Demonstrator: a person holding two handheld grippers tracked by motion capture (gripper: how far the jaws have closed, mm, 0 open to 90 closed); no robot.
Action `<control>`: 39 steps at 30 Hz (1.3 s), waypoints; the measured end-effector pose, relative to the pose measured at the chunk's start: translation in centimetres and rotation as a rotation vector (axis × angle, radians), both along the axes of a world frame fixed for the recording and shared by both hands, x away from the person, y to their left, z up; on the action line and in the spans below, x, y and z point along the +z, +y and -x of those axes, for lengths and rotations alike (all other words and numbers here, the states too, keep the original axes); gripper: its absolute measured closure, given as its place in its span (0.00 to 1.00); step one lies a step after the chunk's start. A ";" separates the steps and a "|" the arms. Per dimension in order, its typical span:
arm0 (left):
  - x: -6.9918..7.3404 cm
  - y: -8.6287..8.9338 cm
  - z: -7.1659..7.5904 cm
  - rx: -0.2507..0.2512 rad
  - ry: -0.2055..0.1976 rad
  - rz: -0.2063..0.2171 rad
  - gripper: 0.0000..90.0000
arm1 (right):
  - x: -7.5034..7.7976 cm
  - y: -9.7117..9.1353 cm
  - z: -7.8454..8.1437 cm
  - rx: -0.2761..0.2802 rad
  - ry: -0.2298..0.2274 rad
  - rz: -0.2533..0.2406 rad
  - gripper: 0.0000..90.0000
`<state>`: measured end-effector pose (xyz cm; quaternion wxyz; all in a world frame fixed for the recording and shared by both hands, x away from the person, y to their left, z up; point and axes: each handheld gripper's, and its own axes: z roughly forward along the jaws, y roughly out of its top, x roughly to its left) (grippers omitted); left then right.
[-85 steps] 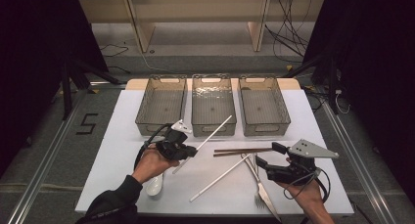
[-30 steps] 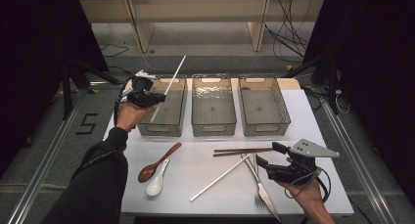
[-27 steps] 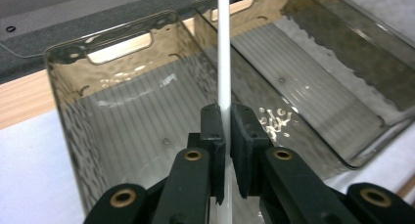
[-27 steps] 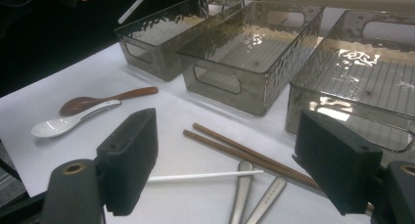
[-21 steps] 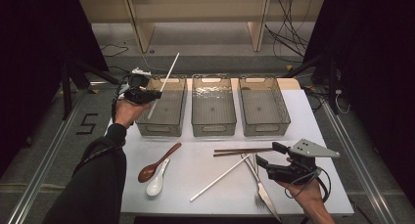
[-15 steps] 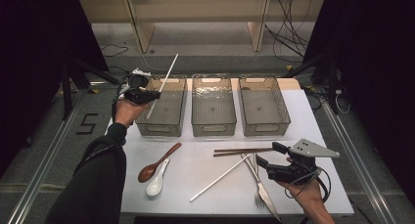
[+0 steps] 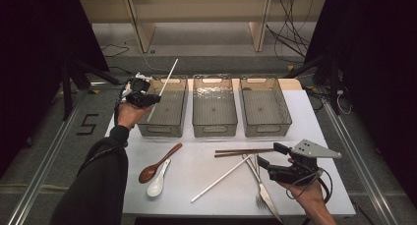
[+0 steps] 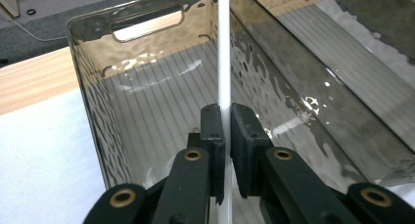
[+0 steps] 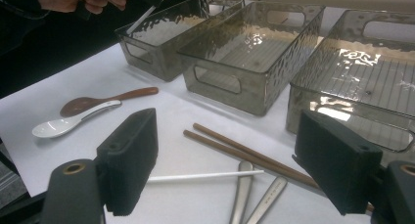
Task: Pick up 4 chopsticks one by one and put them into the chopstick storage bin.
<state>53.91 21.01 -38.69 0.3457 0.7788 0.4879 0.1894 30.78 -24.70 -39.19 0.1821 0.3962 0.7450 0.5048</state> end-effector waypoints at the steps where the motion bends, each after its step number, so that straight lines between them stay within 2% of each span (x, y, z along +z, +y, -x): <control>1: 0.0 0.0 0.0 -0.001 0.002 -0.003 0.93 | 0.0 0.0 0.0 0.000 0.000 0.000 0.28; 20: -1.5 0.2 -0.2 0.012 0.040 -0.022 0.92 | 0.0 0.0 0.0 0.002 0.001 0.001 0.28; 25: -1.9 0.1 -0.3 0.018 0.060 -0.040 0.92 | 0.0 0.0 0.0 0.001 0.002 -0.001 0.28; 28: -2.1 0.2 -0.4 0.023 0.070 -0.030 0.91 | 0.0 0.0 0.0 0.001 0.002 -0.002 0.28; 33: -1.7 0.4 -0.1 0.036 0.065 -0.016 0.80 | 0.0 0.0 0.0 0.000 0.003 -0.003 0.28; 34: -1.6 0.4 -0.1 0.038 0.064 -0.002 0.78 | 0.0 0.0 0.0 0.000 0.003 -0.004 0.28; 39: -0.7 -0.2 0.9 0.003 0.078 0.045 0.62 | 0.0 0.0 0.0 -0.001 0.002 -0.002 0.28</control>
